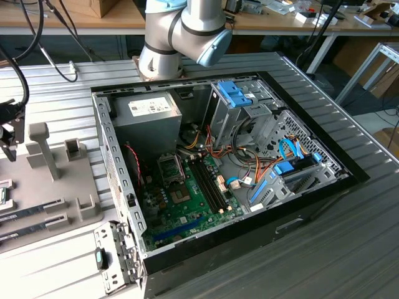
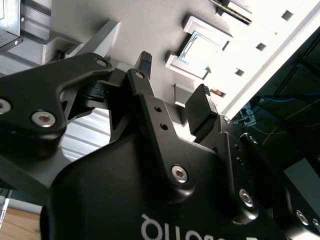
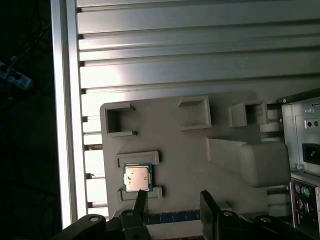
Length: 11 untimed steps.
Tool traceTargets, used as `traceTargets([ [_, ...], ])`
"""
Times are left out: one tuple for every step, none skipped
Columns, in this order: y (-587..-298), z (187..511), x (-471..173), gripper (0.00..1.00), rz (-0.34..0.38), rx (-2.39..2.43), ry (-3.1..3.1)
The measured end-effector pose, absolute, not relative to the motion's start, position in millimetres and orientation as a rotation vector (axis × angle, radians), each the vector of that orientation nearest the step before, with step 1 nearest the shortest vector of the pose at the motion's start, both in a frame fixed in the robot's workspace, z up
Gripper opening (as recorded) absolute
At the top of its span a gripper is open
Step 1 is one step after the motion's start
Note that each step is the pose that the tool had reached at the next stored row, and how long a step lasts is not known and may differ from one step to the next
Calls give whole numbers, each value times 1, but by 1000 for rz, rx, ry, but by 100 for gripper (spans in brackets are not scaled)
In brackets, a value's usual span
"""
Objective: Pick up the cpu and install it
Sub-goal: 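Pick up the cpu and move it towards the insertion slot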
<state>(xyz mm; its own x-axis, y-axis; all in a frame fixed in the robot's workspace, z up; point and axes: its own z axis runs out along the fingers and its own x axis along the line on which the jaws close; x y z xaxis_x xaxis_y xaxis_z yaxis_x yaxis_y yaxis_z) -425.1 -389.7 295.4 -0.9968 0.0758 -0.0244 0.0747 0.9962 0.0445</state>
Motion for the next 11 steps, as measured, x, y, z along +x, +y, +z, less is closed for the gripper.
traceTargets([
  [-390,295,-425,54,68,117,3112],
  [-390,295,-425,54,68,117,3112],
  [-390,294,-425,54,68,117,3113],
  [-390,294,-425,54,68,117,3113],
  [-390,294,-425,54,68,117,3113],
  [-390,293,-425,54,68,117,3113],
  [-390,293,-425,54,68,117,3113],
  [-390,292,-425,54,68,117,3112],
  [-390,292,-425,54,68,117,3113],
  [-390,292,-425,54,68,117,3113],
  [-390,292,-425,54,68,117,3113],
])
